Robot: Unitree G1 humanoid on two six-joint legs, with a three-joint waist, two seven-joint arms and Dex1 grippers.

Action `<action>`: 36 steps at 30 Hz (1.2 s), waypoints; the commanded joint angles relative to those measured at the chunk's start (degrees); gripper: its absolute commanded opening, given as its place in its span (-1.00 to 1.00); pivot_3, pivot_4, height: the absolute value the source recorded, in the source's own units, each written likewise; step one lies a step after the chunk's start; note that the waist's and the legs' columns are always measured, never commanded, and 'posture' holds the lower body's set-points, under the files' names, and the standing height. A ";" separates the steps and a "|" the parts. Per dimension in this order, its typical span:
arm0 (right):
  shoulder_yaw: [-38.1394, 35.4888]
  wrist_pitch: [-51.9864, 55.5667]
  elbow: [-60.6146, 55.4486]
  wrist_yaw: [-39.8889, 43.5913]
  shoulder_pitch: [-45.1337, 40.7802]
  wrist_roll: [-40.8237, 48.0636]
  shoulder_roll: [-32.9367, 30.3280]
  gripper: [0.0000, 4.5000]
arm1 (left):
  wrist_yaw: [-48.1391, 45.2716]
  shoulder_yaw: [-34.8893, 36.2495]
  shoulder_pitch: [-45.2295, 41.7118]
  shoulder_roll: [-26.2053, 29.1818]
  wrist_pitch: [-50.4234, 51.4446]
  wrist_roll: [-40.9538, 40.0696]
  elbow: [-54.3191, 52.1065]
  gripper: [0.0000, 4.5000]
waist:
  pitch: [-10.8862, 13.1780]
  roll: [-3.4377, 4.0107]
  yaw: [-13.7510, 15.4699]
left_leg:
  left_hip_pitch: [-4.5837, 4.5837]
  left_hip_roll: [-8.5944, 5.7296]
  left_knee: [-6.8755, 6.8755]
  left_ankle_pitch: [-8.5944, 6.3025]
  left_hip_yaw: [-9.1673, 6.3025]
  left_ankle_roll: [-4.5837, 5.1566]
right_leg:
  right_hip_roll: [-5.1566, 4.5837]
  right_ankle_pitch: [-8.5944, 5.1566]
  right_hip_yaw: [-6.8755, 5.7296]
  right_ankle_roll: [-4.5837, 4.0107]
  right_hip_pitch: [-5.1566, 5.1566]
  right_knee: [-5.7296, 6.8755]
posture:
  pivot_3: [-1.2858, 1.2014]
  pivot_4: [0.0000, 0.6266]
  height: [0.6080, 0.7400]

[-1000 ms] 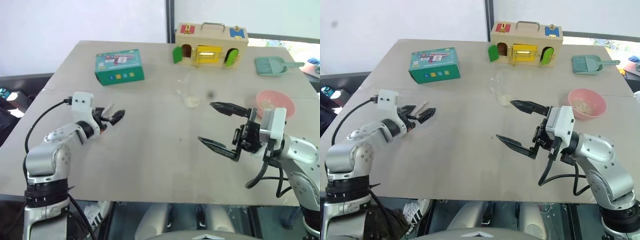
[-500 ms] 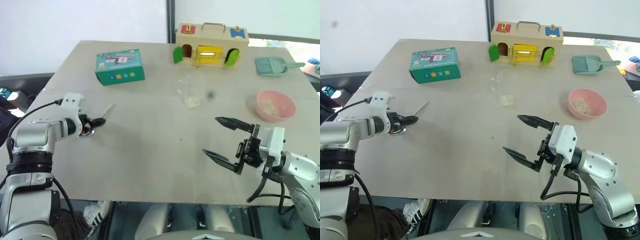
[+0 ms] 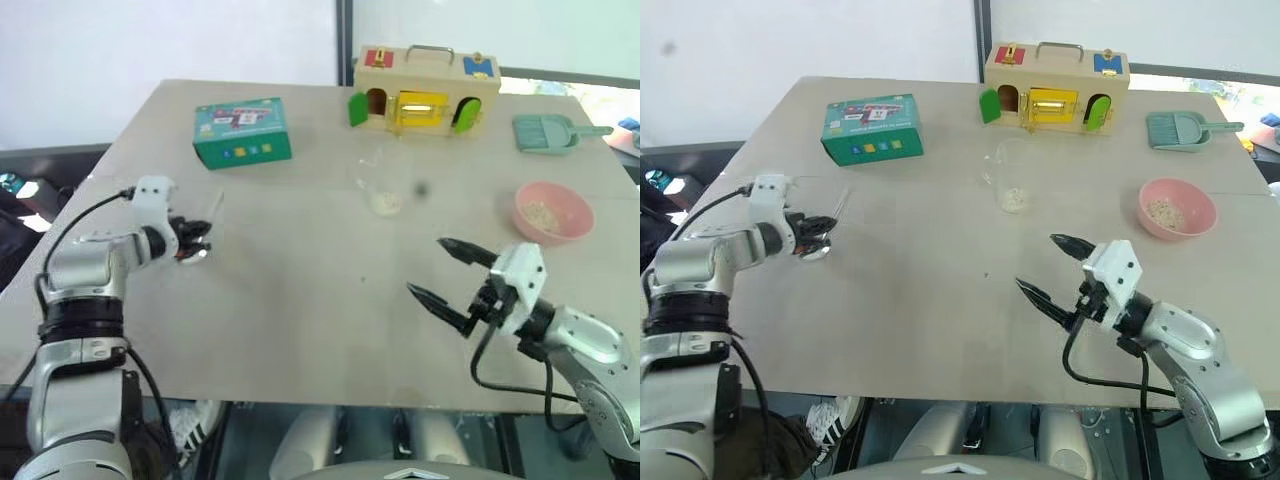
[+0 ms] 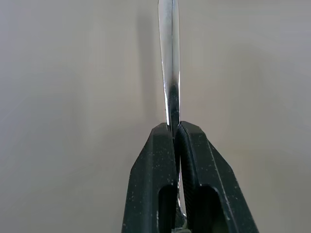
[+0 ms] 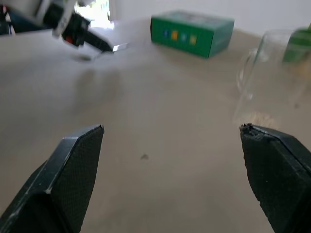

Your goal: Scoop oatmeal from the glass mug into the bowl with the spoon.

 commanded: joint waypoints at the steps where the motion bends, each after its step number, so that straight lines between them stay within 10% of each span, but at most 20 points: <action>1: -2.91 11.64 -2.22 -5.74 -9.81 11.56 1.59 1.00 | -4.07 2.06 3.64 -6.04 -15.07 -5.01 -19.50 -0.98 | 0.06 -0.11 -0.09 | 0.00 0.00 0.01 -0.02 0.03 -0.03 | -0.02 0.01 0.01 -0.01 0.00 -0.02 | 0.03 -0.52 1.00; 6: -2.44 19.44 3.24 -12.16 -21.87 18.29 7.38 1.00 | -10.82 -6.84 7.99 -9.38 -25.18 -3.15 -29.30 -0.98 | 0.04 -0.09 -0.28 | 0.06 0.05 -0.11 0.04 0.07 0.05 | 0.05 0.01 0.03 -0.05 0.02 -0.01 | 0.03 -0.52 1.00; 18: -6.79 34.89 14.55 -30.97 -38.90 37.77 17.54 1.00 | -24.23 -16.94 6.13 -8.98 -59.04 8.03 -13.59 -0.98 | 0.07 -0.05 -0.11 | 0.00 -0.01 -0.14 0.12 0.11 0.24 | 0.04 0.05 0.03 -0.10 -0.06 -0.09 | 0.03 -0.52 1.00; 28: -5.24 38.48 14.84 -33.82 -38.39 40.90 17.10 -0.90 | -23.50 -17.53 5.00 -10.83 -64.87 9.03 -9.91 -1.00 | 0.06 -0.04 -0.50 | 0.00 0.01 -0.13 0.13 0.12 0.25 | 0.06 0.05 0.05 -0.09 -0.05 -0.03 | 0.03 -0.52 1.00; 36: -5.96 37.29 16.05 -34.15 -39.03 40.91 16.73 -0.96 | -24.60 -17.57 5.44 -11.20 -63.25 6.64 -9.47 -1.00 | 0.06 -0.04 -0.51 | 0.00 0.00 -0.12 0.13 0.12 0.26 | 0.07 0.05 0.04 -0.08 -0.05 -0.02 | 0.03 -0.52 1.00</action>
